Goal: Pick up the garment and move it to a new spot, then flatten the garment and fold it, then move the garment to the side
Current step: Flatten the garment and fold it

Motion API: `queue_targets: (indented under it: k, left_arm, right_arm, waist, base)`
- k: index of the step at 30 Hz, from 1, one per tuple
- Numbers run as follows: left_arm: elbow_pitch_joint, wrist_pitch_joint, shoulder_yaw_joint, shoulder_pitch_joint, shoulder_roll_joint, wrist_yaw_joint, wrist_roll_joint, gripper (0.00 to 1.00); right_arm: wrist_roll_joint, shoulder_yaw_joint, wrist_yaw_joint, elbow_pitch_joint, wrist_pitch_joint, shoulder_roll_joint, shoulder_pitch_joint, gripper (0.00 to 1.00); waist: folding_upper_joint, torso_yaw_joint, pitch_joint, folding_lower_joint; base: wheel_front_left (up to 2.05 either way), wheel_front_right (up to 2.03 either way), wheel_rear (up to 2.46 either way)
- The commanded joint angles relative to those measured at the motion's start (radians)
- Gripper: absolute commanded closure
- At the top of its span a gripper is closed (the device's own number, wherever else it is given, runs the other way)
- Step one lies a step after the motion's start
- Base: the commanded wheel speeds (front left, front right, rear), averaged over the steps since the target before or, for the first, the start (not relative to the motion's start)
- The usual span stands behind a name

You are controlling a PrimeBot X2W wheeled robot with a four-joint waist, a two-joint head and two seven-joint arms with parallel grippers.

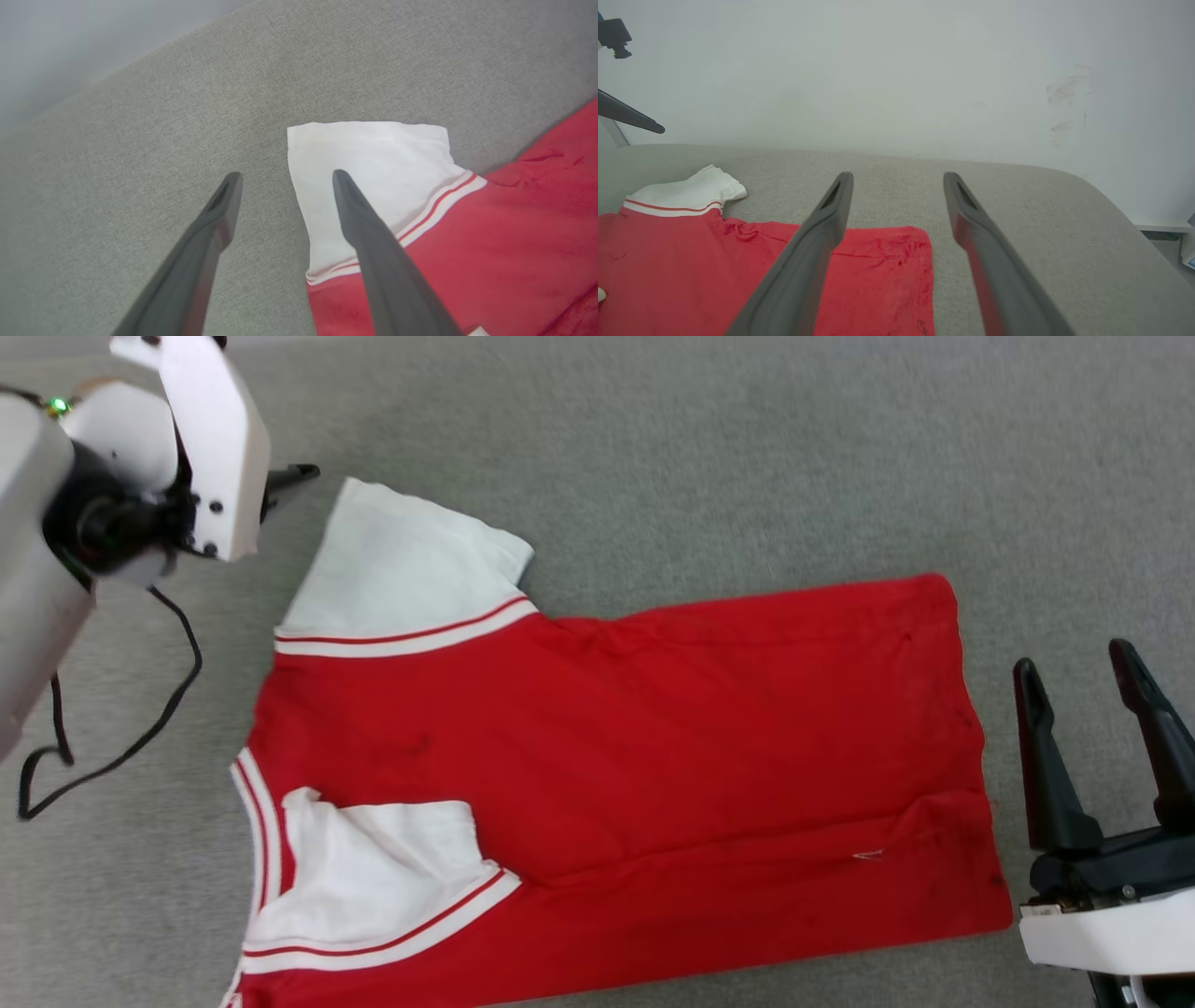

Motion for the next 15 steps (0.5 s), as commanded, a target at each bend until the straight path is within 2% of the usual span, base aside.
queue_targets:
  k: [1,7,15]
  left_arm:
    - [0.005,0.056,-0.007,-0.038,-0.006,-0.003,-0.006,0.0]
    - [0.022,0.221,-0.05,-0.138,-0.021,0.008,0.022,0.0]
    - [0.051,0.272,-0.115,-0.125,-0.029,-0.004,0.055,0.0]
  right_arm:
    - [-0.01,0.003,-0.001,-0.003,-0.006,0.008,-0.019,0.0]
    - [-0.009,0.035,-0.001,0.016,-0.014,-0.004,-0.071,0.0]
    - [0.001,0.067,-0.001,0.068,-0.036,-0.028,-0.13,0.0]
  waist:
    - [0.0,-0.043,0.068,-0.0001]
    - [0.0,-0.078,0.157,-0.0001]
    - [0.0,-0.097,0.206,-0.0001]
  base:
    - [0.0,0.0,0.0]
    - [0.0,0.0,0.0]
    - [0.0,0.0,0.0]
